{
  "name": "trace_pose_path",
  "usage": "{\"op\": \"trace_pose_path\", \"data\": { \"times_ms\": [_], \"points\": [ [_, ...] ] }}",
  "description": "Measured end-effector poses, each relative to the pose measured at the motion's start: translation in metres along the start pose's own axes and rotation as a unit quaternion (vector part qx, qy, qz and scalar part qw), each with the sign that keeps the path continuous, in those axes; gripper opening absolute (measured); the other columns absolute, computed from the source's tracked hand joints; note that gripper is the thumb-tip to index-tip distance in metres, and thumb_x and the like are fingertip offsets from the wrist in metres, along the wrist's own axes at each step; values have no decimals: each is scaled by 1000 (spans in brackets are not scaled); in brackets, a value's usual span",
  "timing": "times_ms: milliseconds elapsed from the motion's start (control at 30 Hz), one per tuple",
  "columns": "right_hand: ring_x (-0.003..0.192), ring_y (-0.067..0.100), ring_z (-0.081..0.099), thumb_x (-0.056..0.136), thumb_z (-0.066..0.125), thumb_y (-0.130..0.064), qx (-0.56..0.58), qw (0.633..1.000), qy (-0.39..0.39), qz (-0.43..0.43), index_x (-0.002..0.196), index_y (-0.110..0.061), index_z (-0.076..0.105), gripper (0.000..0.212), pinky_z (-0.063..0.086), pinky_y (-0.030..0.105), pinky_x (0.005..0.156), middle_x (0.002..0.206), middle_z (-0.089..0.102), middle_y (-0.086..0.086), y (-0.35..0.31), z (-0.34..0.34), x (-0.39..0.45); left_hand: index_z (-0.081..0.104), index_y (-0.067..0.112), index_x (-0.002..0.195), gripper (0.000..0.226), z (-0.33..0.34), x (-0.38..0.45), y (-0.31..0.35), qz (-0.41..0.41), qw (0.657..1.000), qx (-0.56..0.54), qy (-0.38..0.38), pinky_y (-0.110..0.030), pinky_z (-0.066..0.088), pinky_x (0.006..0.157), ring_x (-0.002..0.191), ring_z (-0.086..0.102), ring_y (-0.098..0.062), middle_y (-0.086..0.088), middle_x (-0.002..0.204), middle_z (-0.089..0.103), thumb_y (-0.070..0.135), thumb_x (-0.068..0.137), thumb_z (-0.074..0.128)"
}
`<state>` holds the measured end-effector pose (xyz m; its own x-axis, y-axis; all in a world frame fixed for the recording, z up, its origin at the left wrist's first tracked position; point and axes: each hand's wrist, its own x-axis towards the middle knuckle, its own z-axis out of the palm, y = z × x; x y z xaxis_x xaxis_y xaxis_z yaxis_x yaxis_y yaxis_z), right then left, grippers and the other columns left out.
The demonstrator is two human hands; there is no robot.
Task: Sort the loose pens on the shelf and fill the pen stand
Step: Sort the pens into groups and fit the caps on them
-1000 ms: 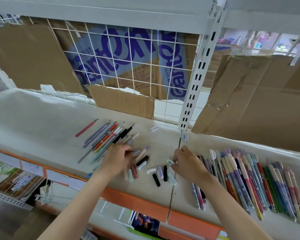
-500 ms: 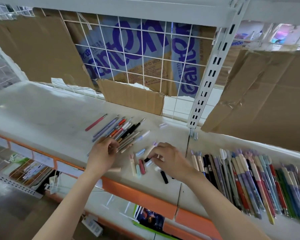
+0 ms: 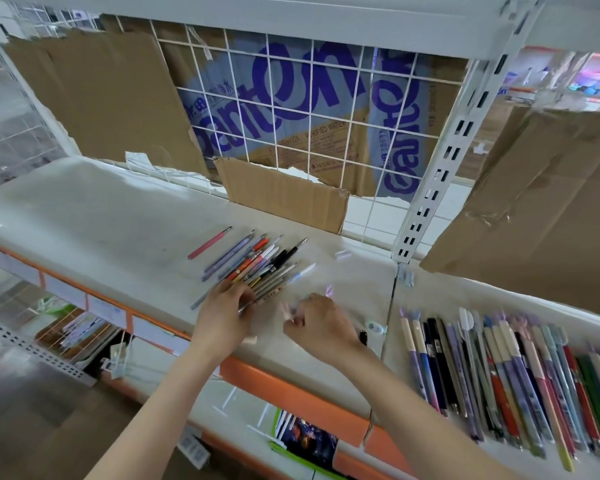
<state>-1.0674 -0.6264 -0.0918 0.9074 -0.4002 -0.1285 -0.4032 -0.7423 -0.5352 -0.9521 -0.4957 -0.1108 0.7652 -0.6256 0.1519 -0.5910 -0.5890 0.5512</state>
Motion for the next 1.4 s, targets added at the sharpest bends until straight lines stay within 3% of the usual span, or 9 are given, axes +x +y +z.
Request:
{"op": "trace_pose_path", "data": {
  "times_ms": [67, 133, 267, 467, 733, 900, 1200, 1300, 1400],
  "points": [
    [64, 21, 63, 85, 54, -26, 131, 990, 12, 51, 74, -4, 60, 25, 50, 22, 56, 78, 62, 6, 3, -7, -1, 64, 10, 96, 11, 2, 3, 2, 0, 1000, -1, 6, -30, 44, 76, 91, 54, -22, -1, 95, 54, 17, 87, 60],
    [60, 14, 57, 84, 58, -25, 197, 976, 29, 93, 79, -7, 64, 20, 39, 12, 49, 69, 59, 0, 6, -16, -2, 65, 11, 96, 13, 6, 7, 6, 3, 1000, -5, 8, -34, 47, 82, 94, 55, -23, -4, 101, 57, 19, 87, 61],
    [62, 13, 53, 82, 57, -22, 238, 962, 55, 121, 78, -9, 62, 15, 40, 23, 58, 66, 54, -4, 16, -25, -4, 64, 13, 96, 17, 14, 14, 12, 21, 1000, 2, 1, -32, 43, 85, 100, 51, -23, -3, 103, 54, 26, 86, 64],
    [61, 11, 51, 83, 59, -21, 272, 953, 68, 117, 76, -10, 62, 14, 39, 23, 59, 63, 55, -4, 25, -24, -9, 66, 14, 101, 21, 19, 10, 13, 15, 999, 45, -26, -36, 38, 97, 112, 46, -25, -6, 115, 50, 29, 88, 61],
    [53, 4, 49, 83, 58, -12, 306, 943, 67, 114, 75, -19, 58, 11, 40, 18, 55, 64, 54, -4, 30, -22, -12, 67, 8, 82, 7, 8, 5, 3, 50, 999, 18, 8, -35, 45, 77, 88, 54, -24, -4, 92, 56, 16, 81, 67],
    [60, 6, 48, 85, 58, -14, 299, 946, 63, 105, 77, -20, 58, 10, 36, 10, 51, 67, 53, -7, 28, -21, -11, 62, 3, 95, 13, -3, 35, -4, -8, 997, 37, 71, -42, 46, 75, 90, 51, -33, -15, 96, 55, 14, 90, 58],
    [65, 11, 54, 85, 60, -16, 323, 936, 77, 115, 78, -21, 58, 8, 41, 21, 62, 71, 60, -3, 29, -29, -18, 56, 4, 97, 46, 1, 54, -1, -48, 982, 178, -38, -44, 40, 90, 105, 50, -35, -16, 110, 51, 46, 97, 36],
    [65, 11, 58, 87, 59, -14, 355, 923, 96, 109, 85, -14, 57, 3, 43, 21, 62, 69, 64, 0, 31, -35, -19, 56, 3, 97, 41, 0, 45, 1, -33, 989, 143, 1, -45, 39, 88, 108, 51, -35, -17, 111, 54, 40, 97, 39],
    [68, 10, 65, 90, 58, -8, 460, 871, 144, 96, 88, -10, 53, 5, 47, 20, 61, 73, 70, 4, 33, -41, -19, 52, 4, 95, 21, -4, 24, 14, 22, 999, 23, 13, -36, 35, 68, 88, 54, -30, -13, 94, 58, 23, 97, 45]
  ]
}}
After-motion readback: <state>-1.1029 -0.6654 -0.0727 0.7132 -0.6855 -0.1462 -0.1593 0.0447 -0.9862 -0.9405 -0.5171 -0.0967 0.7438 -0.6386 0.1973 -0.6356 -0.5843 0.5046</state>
